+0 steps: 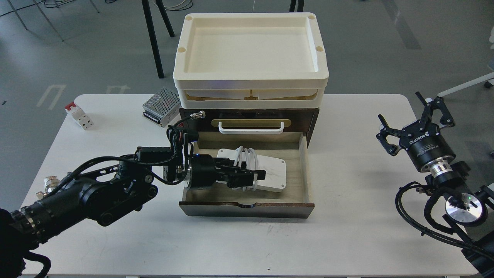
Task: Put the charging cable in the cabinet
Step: 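Lower the cable into the drawer with the left gripper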
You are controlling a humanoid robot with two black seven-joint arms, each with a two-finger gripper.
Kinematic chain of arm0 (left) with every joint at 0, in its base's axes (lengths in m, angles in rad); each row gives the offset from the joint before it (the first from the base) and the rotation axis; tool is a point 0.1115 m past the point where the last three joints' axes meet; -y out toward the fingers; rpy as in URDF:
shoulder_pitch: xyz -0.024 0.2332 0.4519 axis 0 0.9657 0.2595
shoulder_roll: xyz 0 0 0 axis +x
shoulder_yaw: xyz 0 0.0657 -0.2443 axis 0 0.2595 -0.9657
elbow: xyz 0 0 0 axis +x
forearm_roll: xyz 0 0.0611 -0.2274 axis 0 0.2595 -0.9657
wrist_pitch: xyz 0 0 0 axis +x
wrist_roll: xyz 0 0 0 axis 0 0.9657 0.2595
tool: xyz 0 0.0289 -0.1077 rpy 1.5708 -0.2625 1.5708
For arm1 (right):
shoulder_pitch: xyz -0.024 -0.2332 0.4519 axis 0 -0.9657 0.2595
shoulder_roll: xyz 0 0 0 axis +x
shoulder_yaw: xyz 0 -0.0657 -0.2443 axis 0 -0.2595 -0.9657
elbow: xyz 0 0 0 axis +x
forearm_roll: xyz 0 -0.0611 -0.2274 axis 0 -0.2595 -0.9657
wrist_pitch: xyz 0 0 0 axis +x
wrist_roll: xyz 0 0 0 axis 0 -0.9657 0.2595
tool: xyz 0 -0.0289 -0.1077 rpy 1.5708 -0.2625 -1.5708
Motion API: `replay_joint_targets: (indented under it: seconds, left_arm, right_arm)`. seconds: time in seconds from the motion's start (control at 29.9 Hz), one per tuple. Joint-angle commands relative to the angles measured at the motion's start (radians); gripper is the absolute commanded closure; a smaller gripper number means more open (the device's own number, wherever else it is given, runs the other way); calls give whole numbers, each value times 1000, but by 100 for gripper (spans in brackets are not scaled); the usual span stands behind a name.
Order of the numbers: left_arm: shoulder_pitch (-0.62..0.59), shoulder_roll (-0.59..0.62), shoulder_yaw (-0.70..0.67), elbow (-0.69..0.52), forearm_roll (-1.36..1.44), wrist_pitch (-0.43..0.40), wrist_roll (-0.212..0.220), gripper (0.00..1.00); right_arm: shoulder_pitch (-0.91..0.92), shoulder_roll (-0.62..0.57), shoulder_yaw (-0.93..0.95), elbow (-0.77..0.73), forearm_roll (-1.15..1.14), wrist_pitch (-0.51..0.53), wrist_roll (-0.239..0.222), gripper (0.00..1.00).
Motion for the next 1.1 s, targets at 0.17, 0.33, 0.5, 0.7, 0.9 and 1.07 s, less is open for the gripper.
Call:
replay_joint_targets:
  seconds: [0.17,0.33,0.5,0.7,0.9,1.07]
  left_arm:
    - [1,-30,0,14,139,0,0,18]
    - [-2,-56,0,57,194,2,0,18]
    - [-10,-56,-1,61,196,2,0,18]
    - [-18,-54,-1,61,194,2,0,18]
    - [-28,-45,-1,61,194,2,0,18]
    - [-33,-41,0,61,196,2,0,18]
  right_arm:
    - [0,0,0,0,0,2,0,1]
    - [0,0,2,0,1,2,0,1]
    - [0,0,0,0,0,3,0,1]
    - [0,0,0,0,0,3,0,1]
    - [0,0,0,0,1,3,0,1]
    - [0,0,0,0,1,3,0,1]
